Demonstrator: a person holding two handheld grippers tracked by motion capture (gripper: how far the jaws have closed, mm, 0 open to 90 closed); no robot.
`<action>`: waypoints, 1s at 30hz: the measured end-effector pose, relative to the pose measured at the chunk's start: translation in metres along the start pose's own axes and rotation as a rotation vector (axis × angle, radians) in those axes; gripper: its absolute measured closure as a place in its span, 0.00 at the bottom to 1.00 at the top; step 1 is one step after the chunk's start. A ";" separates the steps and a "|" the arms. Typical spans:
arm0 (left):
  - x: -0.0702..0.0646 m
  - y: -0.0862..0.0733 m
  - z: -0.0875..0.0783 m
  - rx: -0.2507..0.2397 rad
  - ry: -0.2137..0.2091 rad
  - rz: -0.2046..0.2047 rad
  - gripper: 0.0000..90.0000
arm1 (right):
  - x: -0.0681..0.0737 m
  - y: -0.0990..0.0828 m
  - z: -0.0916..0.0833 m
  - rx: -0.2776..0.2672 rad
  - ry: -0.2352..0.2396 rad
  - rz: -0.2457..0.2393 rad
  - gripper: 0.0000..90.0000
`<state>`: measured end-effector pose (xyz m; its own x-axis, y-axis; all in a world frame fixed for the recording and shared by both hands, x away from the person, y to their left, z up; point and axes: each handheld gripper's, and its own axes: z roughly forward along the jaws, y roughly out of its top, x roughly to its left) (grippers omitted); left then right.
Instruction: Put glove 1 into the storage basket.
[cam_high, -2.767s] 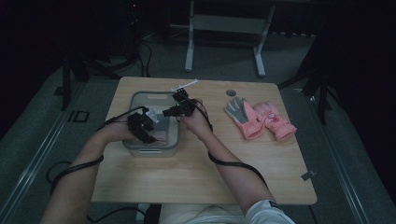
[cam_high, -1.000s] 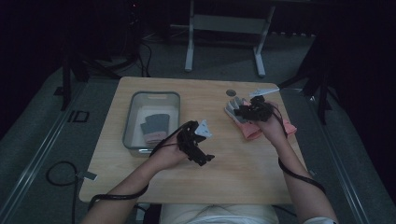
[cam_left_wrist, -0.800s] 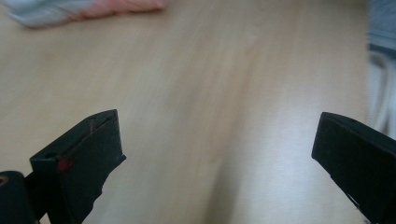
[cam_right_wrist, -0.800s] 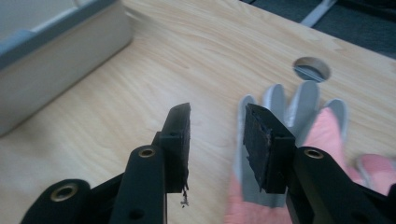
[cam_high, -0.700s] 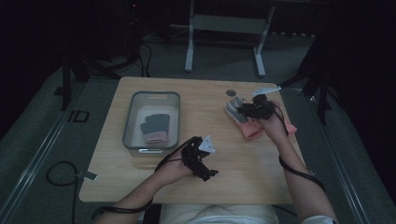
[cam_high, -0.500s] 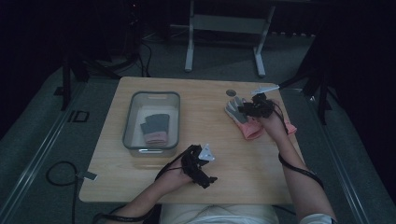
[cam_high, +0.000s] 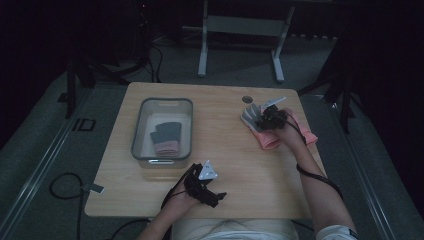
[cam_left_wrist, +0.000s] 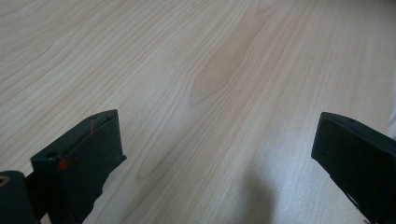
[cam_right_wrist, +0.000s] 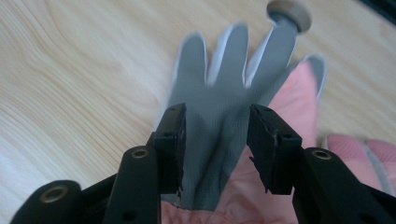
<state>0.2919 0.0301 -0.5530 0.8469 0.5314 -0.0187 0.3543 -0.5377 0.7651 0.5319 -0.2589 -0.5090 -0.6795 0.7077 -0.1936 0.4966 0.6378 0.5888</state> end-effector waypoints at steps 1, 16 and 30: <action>0.000 -0.001 0.000 0.001 -0.007 -0.004 0.02 | 0.000 -0.001 0.003 0.011 0.005 -0.006 0.62; -0.005 -0.004 -0.005 -0.028 0.040 -0.002 0.02 | 0.007 0.000 0.003 -0.001 0.008 0.150 0.98; -0.003 -0.007 -0.012 -0.060 0.100 0.000 0.02 | 0.076 0.016 -0.101 -0.248 0.025 0.424 0.98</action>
<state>0.2823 0.0400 -0.5502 0.8020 0.5957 0.0438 0.3272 -0.4995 0.8021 0.4337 -0.2252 -0.4353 -0.4593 0.8800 0.1208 0.5910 0.2011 0.7812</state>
